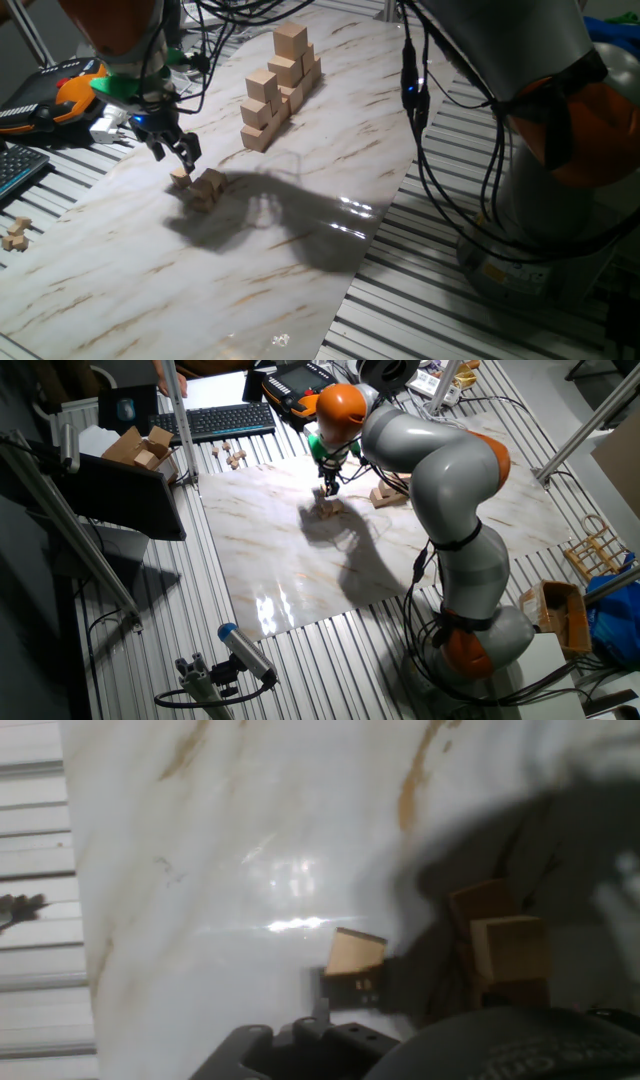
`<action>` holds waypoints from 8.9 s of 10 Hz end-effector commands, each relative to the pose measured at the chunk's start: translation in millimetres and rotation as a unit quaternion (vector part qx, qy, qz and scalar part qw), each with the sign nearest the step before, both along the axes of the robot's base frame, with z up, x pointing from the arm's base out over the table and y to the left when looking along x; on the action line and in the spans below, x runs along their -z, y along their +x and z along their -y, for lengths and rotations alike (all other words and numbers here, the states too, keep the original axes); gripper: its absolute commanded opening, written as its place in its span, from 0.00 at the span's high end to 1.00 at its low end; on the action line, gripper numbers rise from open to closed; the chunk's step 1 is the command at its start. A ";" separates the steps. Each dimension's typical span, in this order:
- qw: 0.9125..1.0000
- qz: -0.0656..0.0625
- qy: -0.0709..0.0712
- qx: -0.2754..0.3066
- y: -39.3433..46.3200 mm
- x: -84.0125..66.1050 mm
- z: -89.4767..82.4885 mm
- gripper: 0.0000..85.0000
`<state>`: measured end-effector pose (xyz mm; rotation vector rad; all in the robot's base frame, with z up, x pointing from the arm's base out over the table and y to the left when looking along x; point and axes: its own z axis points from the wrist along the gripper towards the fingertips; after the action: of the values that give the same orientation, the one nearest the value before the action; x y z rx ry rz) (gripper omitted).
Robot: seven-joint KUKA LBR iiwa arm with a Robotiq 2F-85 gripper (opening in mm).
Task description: Stack the blocks into a pyramid shape
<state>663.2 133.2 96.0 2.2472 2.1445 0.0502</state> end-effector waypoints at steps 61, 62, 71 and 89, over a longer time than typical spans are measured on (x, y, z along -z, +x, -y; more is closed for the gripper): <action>0.511 -0.044 -0.039 -0.857 -53.1 -29.5 -4.7 1.00; 0.511 -0.044 -0.042 -0.857 -52.5 -28.2 -3.5 1.00; 0.563 -0.067 -0.038 -0.823 -54.6 -17.7 3.2 1.00; 0.686 -0.047 -0.001 -0.726 -61.5 0.0 4.8 1.00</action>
<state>601.8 128.4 96.0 -0.0132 3.2040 -0.0304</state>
